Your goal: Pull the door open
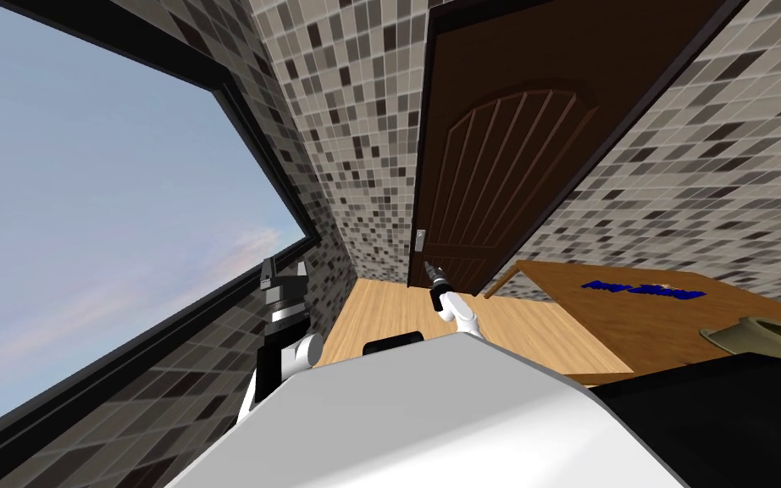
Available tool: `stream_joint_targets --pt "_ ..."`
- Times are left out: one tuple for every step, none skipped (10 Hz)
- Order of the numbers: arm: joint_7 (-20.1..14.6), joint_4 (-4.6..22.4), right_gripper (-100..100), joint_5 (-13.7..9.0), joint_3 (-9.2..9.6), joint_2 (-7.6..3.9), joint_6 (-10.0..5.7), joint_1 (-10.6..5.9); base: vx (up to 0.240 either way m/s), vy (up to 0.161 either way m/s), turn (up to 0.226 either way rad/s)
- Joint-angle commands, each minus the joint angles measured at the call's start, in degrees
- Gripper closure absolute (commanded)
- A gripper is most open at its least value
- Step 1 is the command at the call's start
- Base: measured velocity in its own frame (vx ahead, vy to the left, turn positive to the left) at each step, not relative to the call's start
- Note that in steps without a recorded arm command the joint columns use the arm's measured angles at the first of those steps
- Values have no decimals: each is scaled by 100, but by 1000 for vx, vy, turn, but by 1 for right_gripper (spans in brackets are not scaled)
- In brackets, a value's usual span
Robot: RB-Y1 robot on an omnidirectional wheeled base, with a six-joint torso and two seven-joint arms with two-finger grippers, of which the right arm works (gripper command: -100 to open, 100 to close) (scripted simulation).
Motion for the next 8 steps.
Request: stream_joint_targets --pt "-67 156 -100 277 37 -32 178 -80 91 -11 63" --pt "-120 251 -100 462 52 -48 267 -119 102 -19 68" --pt "-168 336 -100 629 65 -62 348 -155 111 -23 55" --pt "-217 421 -100 791 78 -77 428 -190 109 -29 47" --pt "-265 507 -100 963 91 -91 509 -226 103 -15 59" --pt "-313 592 -100 1130 104 -106 589 -261 89 -13 47" --pt "-361 678 -100 1297 117 -120 670 -297 79 -12 53" --pt "-402 751 -100 1440 128 -132 739 -328 80 -20 44"
